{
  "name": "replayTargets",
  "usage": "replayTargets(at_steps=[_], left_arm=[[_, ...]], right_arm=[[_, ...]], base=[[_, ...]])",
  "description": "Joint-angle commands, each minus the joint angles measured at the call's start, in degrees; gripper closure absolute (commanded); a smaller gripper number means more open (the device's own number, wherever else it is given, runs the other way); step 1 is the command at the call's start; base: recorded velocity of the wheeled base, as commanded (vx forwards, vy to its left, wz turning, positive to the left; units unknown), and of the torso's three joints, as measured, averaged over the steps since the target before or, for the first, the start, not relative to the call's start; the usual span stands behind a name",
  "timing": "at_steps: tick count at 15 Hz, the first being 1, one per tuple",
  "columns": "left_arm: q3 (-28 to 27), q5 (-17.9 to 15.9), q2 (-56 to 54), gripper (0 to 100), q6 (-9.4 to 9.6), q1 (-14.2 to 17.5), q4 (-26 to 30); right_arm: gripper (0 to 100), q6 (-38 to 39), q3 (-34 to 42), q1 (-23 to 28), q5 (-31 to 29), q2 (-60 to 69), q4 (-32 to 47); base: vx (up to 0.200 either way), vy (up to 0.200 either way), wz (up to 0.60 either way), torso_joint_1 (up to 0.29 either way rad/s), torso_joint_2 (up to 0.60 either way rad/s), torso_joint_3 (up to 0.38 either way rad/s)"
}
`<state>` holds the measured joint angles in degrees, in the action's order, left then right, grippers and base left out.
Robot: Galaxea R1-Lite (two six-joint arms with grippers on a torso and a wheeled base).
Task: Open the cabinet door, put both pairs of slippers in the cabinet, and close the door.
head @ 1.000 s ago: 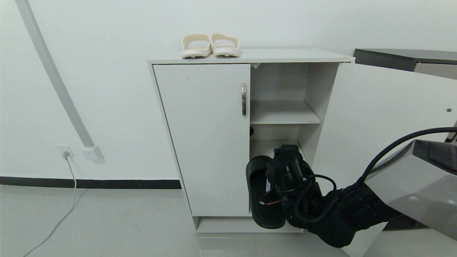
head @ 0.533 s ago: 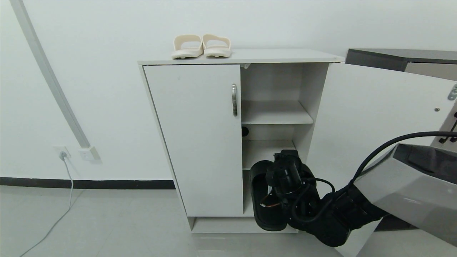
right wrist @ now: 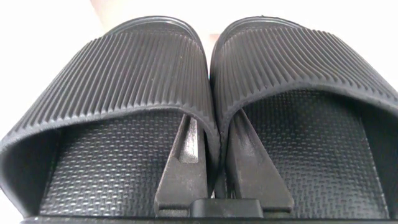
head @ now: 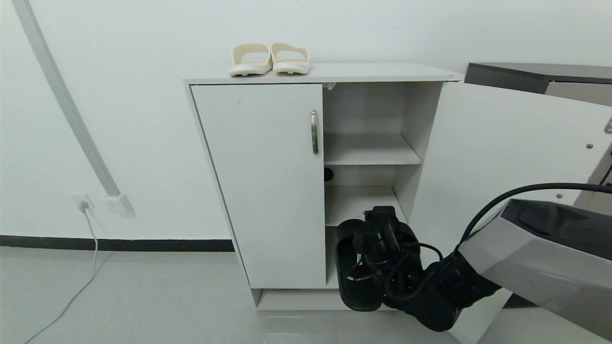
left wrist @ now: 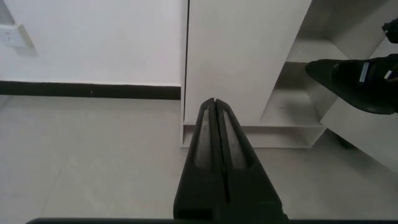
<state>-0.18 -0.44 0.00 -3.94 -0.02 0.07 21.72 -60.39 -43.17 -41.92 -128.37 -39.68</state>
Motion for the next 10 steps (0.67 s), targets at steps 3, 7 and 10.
replayTargets(at_steps=[3,7,10], left_arm=[[0.01,0.00,0.09,100,-0.02,0.02,0.01],[0.01,0.00,0.09,100,0.07,0.02,0.01],[0.01,0.00,0.09,100,-0.02,0.02,0.01]], right_arm=[[100,0.07,-0.16,0.54,0.09,-1.01,0.04],[100,0.07,-0.96,0.89,0.18,-1.36,0.04],[100,-1.68,-0.87,1.16,0.18,-2.50,-3.12]], base=[[0.000,0.000,0.00,0.004,0.00,-0.162],[0.000,0.000,0.00,0.002,0.00,-0.193],[0.000,0.000,0.00,0.007,0.00,-0.196]])
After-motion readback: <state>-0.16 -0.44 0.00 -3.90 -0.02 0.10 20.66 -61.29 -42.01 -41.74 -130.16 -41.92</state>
